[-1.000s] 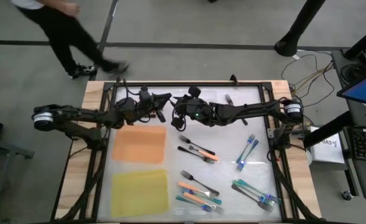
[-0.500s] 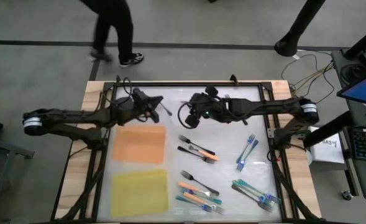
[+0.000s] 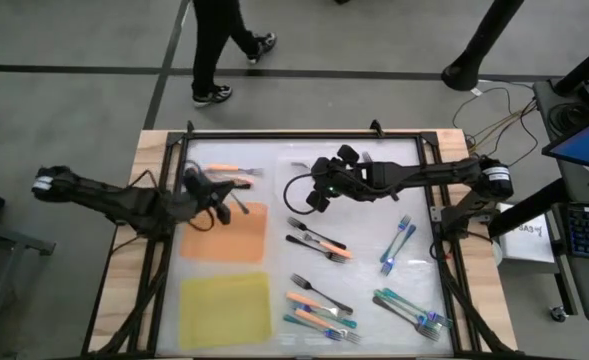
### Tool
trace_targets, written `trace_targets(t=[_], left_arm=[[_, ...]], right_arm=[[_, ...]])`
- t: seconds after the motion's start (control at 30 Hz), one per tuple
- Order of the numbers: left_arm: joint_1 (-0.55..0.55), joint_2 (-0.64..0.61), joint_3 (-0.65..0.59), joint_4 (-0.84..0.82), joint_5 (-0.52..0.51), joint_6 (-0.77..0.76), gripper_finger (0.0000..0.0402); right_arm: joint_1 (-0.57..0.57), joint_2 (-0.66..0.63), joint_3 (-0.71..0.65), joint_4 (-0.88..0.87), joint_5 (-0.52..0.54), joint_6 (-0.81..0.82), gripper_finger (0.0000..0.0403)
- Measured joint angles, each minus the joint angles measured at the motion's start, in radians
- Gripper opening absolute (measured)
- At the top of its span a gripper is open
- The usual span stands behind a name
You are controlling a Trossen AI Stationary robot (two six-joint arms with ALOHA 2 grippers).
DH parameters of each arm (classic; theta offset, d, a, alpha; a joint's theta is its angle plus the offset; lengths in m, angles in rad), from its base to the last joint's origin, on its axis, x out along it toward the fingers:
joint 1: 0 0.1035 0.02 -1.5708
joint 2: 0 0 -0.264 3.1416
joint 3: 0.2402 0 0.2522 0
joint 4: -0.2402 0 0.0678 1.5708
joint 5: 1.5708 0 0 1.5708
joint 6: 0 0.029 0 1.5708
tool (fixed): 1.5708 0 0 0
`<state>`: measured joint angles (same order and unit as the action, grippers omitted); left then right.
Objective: Sort silverware by color (type)
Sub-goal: Put the blue fork into the orange bin
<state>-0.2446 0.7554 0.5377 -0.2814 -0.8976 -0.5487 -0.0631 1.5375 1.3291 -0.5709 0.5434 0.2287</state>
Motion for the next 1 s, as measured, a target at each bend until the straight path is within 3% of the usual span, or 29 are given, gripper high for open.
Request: trace_targets(t=[0.23,0.53,0.67,0.83,1.0], left_arm=[[-0.195,0.001,-0.044,-0.206,-0.165,-0.366,0.0],[-0.214,0.035,-0.146,-0.208,-0.193,-0.573,0.0001],[-0.214,0.034,-0.145,-0.208,-0.151,-0.577,0.0016],[-0.214,0.02,-0.113,-0.226,-0.055,-0.465,0.005],[-0.214,0.017,-0.053,-0.293,-0.051,-0.426,0.0096]], right_arm=[[0.0,0.0,-0.027,-0.001,0.0,0.024,0.0157],[0.0,0.0,-0.03,-0.001,0.0,0.026,0.0153],[0.0,0.0,-0.03,-0.001,0.0,0.026,0.0153],[0.0,0.0,-0.03,-0.002,0.0,0.026,0.0153],[0.0,0.0,-0.03,-0.004,0.0,0.026,0.0153]])
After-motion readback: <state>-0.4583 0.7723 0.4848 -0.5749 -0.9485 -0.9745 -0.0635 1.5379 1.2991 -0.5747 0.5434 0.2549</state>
